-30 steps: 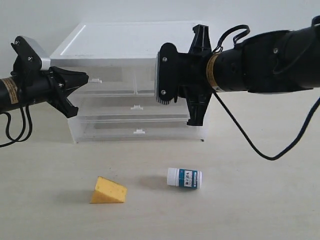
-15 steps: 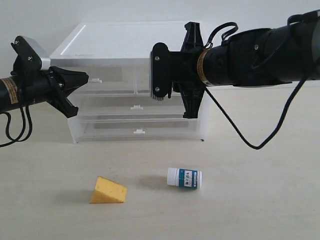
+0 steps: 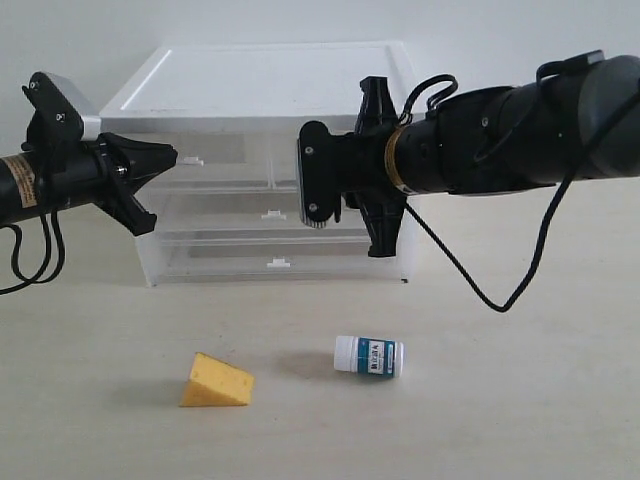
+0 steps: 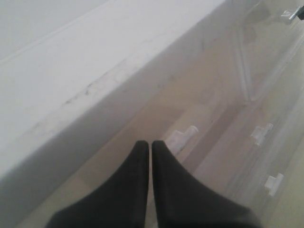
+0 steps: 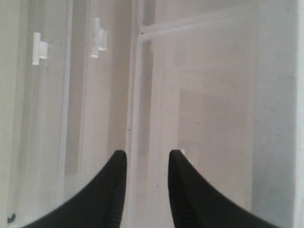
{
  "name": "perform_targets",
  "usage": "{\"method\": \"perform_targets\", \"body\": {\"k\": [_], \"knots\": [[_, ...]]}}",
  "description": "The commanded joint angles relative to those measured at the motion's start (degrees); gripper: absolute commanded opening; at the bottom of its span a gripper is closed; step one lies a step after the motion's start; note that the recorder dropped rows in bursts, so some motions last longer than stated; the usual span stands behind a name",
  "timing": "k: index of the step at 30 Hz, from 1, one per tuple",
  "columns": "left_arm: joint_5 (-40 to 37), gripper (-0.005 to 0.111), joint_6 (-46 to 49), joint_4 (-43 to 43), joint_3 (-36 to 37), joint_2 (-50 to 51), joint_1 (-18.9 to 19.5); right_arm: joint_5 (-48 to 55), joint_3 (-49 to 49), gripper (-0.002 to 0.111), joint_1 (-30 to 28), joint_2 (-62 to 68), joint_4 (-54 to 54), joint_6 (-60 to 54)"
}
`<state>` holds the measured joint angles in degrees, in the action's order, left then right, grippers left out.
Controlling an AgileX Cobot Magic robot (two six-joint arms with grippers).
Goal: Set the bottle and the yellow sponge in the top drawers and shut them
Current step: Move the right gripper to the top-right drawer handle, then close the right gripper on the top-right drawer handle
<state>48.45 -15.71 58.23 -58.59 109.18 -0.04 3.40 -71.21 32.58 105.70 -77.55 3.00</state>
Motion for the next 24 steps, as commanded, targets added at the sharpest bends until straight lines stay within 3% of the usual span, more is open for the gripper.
{"method": "perform_targets", "body": {"k": [1, 19, 21, 22, 24], "knots": [[-1.95, 0.004, -0.16, -5.36, -1.04, 0.21, -0.19, 2.53, -1.04, 0.027, -0.01, -0.41, -0.35, -0.42], [-1.95, 0.004, -0.16, -5.36, -1.04, 0.21, -0.19, 5.00, -1.52, 0.027, -0.01, 0.66, -2.01, 0.10], [-1.95, 0.004, -0.16, -5.36, -1.04, 0.21, -0.19, 6.04, -1.52, 0.021, -0.01, 1.04, -3.43, 0.10], [-1.95, 0.004, -0.16, -5.36, -1.04, 0.21, -0.19, 6.67, -1.52, 0.011, -0.01, 1.79, -4.39, 0.10], [-1.95, 0.004, -0.16, -5.36, -1.04, 0.21, -0.19, 7.27, -1.52, 0.000, -0.01, 2.31, -4.62, 0.10]]}}
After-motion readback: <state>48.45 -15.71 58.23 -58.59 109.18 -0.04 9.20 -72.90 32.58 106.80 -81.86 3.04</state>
